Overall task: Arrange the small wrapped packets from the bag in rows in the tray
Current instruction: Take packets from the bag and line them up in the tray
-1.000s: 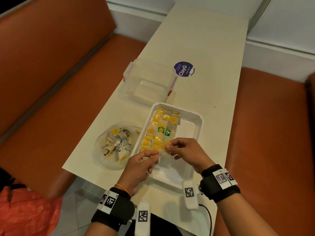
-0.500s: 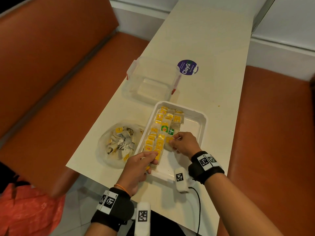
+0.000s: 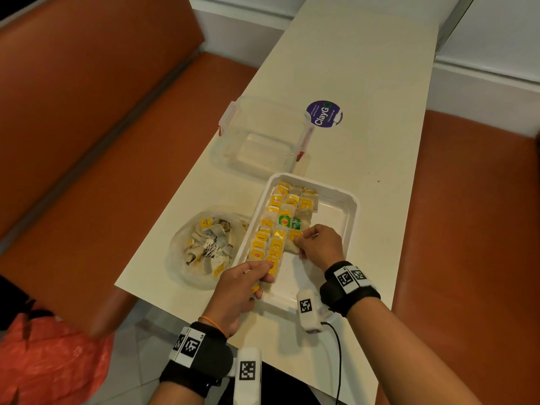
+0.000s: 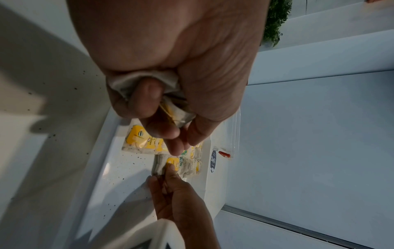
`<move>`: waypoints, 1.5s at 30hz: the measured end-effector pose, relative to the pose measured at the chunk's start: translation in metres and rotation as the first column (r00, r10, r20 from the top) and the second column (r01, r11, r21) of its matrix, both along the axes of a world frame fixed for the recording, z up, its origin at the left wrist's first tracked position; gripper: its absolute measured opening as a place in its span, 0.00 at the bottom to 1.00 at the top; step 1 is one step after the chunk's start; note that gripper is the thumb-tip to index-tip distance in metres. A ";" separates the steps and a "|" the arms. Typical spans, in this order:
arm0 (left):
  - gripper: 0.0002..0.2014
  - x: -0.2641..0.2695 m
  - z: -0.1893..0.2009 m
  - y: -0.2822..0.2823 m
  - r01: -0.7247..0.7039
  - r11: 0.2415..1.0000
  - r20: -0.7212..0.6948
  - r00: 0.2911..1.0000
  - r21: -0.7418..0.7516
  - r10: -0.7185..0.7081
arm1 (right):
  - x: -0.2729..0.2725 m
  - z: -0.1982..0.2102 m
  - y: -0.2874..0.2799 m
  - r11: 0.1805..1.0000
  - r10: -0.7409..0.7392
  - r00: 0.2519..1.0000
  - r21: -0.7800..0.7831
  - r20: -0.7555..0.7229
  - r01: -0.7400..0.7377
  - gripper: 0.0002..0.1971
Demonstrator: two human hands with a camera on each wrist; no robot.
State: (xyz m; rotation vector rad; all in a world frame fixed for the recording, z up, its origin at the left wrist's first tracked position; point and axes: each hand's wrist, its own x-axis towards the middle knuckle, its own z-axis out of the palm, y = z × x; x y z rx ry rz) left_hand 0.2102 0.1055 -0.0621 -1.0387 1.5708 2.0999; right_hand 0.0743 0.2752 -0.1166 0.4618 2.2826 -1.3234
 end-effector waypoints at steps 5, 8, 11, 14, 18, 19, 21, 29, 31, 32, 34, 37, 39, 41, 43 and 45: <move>0.10 0.000 0.001 0.000 0.000 1.000 0.001 1.000 0.001 0.000 | -0.001 -0.004 0.000 1.000 -0.005 1.000 0.026 -0.006 0.005 0.10; 0.10 0.000 0.001 0.000 0.004 1.000 0.006 1.000 -0.003 -0.004 | 0.002 -0.005 -0.001 0.999 -0.008 1.000 0.045 -0.014 0.009 0.18; 0.10 0.001 0.001 0.000 -0.003 1.000 0.010 1.000 -0.003 0.003 | 0.007 -0.001 -0.002 0.996 0.030 0.998 0.081 -0.053 -0.025 0.28; 0.11 0.002 0.003 0.001 -0.002 1.000 0.015 1.000 -0.008 0.003 | 0.007 0.000 -0.004 0.993 0.034 0.993 0.118 -0.117 -0.020 0.31; 0.10 0.002 0.005 0.002 -0.005 1.000 0.015 1.000 -0.013 0.005 | 0.004 0.001 -0.006 0.994 0.017 0.996 0.109 -0.087 -0.007 0.33; 0.10 0.002 0.006 0.002 -0.002 1.000 0.013 1.000 -0.023 0.002 | 0.004 0.003 -0.005 0.995 0.010 0.997 0.099 -0.078 -0.002 0.35; 0.08 -0.001 0.007 0.005 0.020 0.997 0.006 1.000 -0.069 -0.020 | 0.004 0.004 -0.003 0.998 -0.010 0.998 0.057 -0.062 0.013 0.36; 0.11 -0.058 0.002 0.026 0.411 0.690 0.043 0.874 -0.595 -0.483 | -0.010 0.002 0.002 0.986 0.016 0.996 0.167 -0.087 -0.001 0.09; 0.14 -0.077 -0.007 0.032 0.532 0.489 0.170 0.778 -0.691 -0.605 | -0.016 0.003 0.001 0.985 0.007 0.997 0.172 -0.079 0.007 0.09; 0.14 -0.085 -0.011 0.035 0.576 0.392 0.240 0.732 -0.717 -0.637 | -0.018 0.002 0.001 0.984 0.001 0.997 0.176 -0.073 0.012 0.10; 0.15 -0.094 -0.016 0.042 0.644 0.217 0.367 0.644 -0.734 -0.671 | -0.023 0.001 0.000 0.982 0.002 0.998 0.187 -0.063 0.010 0.14; 0.16 -0.100 -0.020 0.051 0.679 0.078 0.468 0.579 -0.730 -0.668 | -0.029 0.002 -0.001 0.981 0.022 0.997 0.193 -0.069 -0.008 0.08; 0.18 -0.102 -0.021 0.056 0.678 0.041 0.495 0.576 -0.734 -0.651 | -0.032 0.002 0.000 0.980 0.030 0.997 0.196 -0.073 -0.015 0.07; 0.19 -0.102 -0.022 0.059 0.670 0.019 0.507 0.579 -0.742 -0.638 | -0.035 -0.001 0.000 0.983 0.025 0.997 0.185 -0.072 -0.012 0.06; 0.18 -0.100 -0.022 0.061 0.657 -0.008 0.511 0.579 -0.754 -0.636 | -0.037 -0.004 0.000 0.985 0.025 0.997 0.171 -0.073 -0.012 0.07; 0.17 -0.099 -0.023 0.062 0.638 -0.028 0.505 0.582 -0.770 -0.637 | -0.039 -0.006 0.000 0.987 0.019 0.997 0.159 -0.071 -0.008 0.06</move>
